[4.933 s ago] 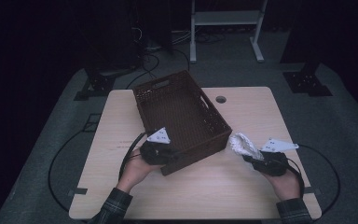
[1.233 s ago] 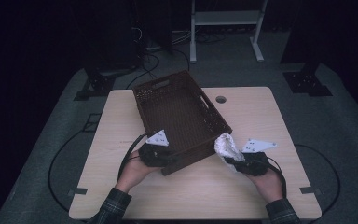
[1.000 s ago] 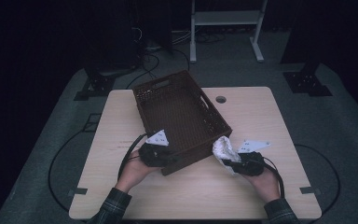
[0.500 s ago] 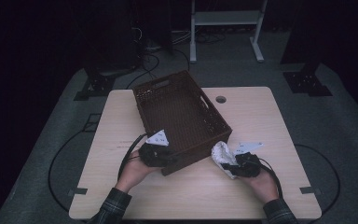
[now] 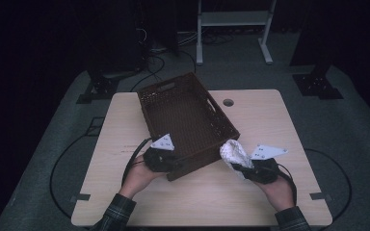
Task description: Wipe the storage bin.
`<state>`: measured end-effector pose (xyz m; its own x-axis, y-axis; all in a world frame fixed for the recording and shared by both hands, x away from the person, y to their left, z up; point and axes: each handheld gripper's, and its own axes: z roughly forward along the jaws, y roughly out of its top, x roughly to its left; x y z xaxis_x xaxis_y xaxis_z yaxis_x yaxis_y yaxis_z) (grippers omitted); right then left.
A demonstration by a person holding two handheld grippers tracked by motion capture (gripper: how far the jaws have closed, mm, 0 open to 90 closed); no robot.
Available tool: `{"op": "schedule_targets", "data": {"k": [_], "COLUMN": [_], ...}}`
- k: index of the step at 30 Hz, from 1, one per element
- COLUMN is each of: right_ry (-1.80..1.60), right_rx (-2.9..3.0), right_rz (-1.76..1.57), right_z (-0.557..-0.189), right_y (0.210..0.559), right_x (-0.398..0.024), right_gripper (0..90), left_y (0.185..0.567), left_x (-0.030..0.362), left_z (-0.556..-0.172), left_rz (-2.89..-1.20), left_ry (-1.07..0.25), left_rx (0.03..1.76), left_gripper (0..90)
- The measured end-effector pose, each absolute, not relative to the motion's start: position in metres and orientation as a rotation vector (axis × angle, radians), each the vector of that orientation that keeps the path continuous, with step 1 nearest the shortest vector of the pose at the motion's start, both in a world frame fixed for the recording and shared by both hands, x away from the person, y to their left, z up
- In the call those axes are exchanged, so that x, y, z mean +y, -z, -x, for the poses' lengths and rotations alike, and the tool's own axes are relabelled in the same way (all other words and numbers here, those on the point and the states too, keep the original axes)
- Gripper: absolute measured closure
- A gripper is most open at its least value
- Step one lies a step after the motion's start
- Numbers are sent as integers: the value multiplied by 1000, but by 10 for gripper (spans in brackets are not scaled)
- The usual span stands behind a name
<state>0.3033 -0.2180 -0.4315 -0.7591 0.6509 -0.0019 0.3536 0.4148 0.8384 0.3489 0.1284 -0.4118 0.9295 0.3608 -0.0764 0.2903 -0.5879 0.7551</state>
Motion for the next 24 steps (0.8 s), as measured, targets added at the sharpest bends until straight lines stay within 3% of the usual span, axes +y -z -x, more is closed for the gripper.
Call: {"op": "schedule_targets", "data": {"k": [11, 24], "right_ry": [-1325, -1226], "right_rx": [2333, 2464], "right_rz": [-813, -861], "right_z": [-298, -318], "right_y": [424, 453], "right_x": [-211, -194], "right_gripper": [688, 689], "left_y": [412, 412], "left_x": [129, 128], "left_z": [-349, -349], "left_rz": [-2234, -2233], "left_ry": [-99, -100], "left_rx": [458, 458], "left_gripper": [730, 721]}}
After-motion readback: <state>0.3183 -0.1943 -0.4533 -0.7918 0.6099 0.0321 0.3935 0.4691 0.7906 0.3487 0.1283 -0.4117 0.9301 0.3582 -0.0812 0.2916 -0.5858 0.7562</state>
